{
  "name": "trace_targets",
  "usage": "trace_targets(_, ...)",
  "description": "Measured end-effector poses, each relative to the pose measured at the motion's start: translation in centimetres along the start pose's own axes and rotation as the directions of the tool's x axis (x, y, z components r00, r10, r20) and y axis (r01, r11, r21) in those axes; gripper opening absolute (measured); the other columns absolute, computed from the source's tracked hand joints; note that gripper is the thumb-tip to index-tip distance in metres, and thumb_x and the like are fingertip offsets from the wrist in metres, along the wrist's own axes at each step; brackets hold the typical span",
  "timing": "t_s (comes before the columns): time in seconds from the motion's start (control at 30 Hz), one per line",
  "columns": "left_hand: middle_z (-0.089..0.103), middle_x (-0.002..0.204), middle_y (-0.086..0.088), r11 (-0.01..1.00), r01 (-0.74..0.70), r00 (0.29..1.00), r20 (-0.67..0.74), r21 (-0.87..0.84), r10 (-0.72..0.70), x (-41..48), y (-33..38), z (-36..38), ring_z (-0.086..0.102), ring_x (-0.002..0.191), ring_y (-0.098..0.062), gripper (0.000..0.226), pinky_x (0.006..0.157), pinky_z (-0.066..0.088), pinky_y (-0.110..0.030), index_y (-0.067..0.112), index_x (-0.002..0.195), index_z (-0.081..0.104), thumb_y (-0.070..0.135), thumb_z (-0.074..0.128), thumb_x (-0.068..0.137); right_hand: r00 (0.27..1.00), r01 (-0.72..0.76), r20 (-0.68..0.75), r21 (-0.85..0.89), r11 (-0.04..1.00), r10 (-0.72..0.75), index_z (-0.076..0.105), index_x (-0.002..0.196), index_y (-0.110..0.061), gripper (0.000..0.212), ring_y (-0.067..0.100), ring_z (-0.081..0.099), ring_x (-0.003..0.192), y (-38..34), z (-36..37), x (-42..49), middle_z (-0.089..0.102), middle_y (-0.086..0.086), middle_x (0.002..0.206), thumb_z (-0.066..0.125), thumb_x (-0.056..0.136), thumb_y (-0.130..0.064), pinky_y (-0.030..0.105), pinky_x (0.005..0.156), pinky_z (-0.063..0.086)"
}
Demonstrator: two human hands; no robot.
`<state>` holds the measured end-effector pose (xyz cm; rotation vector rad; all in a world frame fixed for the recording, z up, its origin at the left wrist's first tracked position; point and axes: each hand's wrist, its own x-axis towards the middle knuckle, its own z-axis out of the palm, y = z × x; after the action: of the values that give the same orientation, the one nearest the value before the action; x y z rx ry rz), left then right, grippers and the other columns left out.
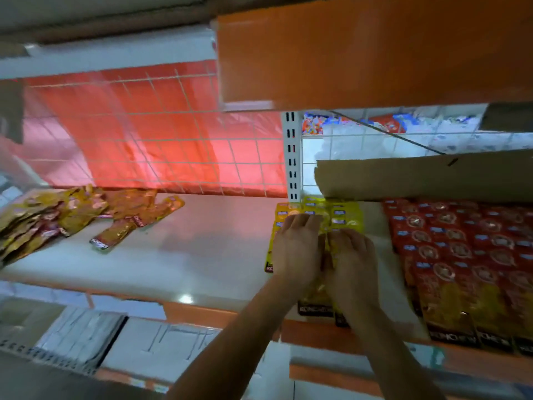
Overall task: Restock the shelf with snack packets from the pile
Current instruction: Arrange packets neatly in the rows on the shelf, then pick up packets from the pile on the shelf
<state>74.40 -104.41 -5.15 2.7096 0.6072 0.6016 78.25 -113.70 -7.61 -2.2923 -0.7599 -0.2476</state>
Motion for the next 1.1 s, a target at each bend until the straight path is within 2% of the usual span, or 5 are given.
trace_targets(0.2,0.060,0.128,-0.005,0.996,0.085,0.995,-0.063,0.038,-0.083,-0.2,-9.9,-3.6,0.048,0.121,-0.028,0.040,0.097,0.043,-0.037,0.018,0.128,0.058,0.022,0.057,0.089,0.995,0.095,0.039,0.031,0.995,-0.096,0.067,0.103,-0.003,0.034,0.042,0.057,0.100,-7.9,6.1,0.8,0.064,0.019,0.108,0.073,0.070,-0.003,0.045,0.090,0.046)
trace_targets(0.53,0.048,0.141,-0.004,0.953,0.259,0.966,-0.064,0.156,-0.252,-1.4,-26.7,-8.9,0.040,0.130,-0.026,0.049,0.103,0.038,-0.038,0.021,0.140,0.043,0.036,0.051,0.094,0.963,0.142,0.223,0.060,0.988,-0.152,0.060,0.123,-0.013,0.038,0.029,0.050,0.114,-20.7,16.7,1.0,0.058,0.010,0.125,0.062,0.085,-0.013,0.037,0.100,0.039)
trace_targets(0.8,0.055,0.113,-0.009,0.873,0.446,0.895,-0.118,0.197,-0.430,-3.8,-38.3,-14.3,0.051,0.107,-0.031,0.023,0.083,0.043,-0.041,0.013,0.110,0.053,0.025,0.049,0.091,0.903,0.217,0.336,0.184,0.959,-0.269,0.061,0.113,-0.014,0.027,0.031,0.048,0.109,-31.1,24.0,-0.1,0.057,0.010,0.114,0.057,0.087,-0.017,0.036,0.090,0.037)
trace_targets(0.97,0.039,0.142,-0.015,0.807,0.533,0.845,-0.217,0.253,-0.489,-5.4,-45.6,-17.1,0.035,0.133,-0.031,0.044,0.109,0.029,-0.038,0.008,0.140,0.040,0.020,0.038,0.097,0.838,0.278,0.437,0.174,0.945,-0.327,0.054,0.124,-0.017,0.033,0.027,0.046,0.117,-36.3,27.8,-0.2,0.052,0.008,0.123,0.053,0.091,-0.022,0.034,0.096,0.037)
trace_targets(1.1,0.040,0.143,-0.016,0.747,0.608,0.792,-0.274,0.270,-0.546,-6.2,-50.5,-19.9,0.036,0.132,-0.033,0.043,0.105,0.033,-0.039,0.003,0.138,0.039,0.020,0.035,0.099,0.791,0.289,0.480,0.253,0.923,-0.379,0.051,0.129,-0.019,0.036,0.022,0.045,0.123,-39.4,30.1,-0.8,0.052,0.004,0.131,0.051,0.093,-0.023,0.029,0.100,0.035)
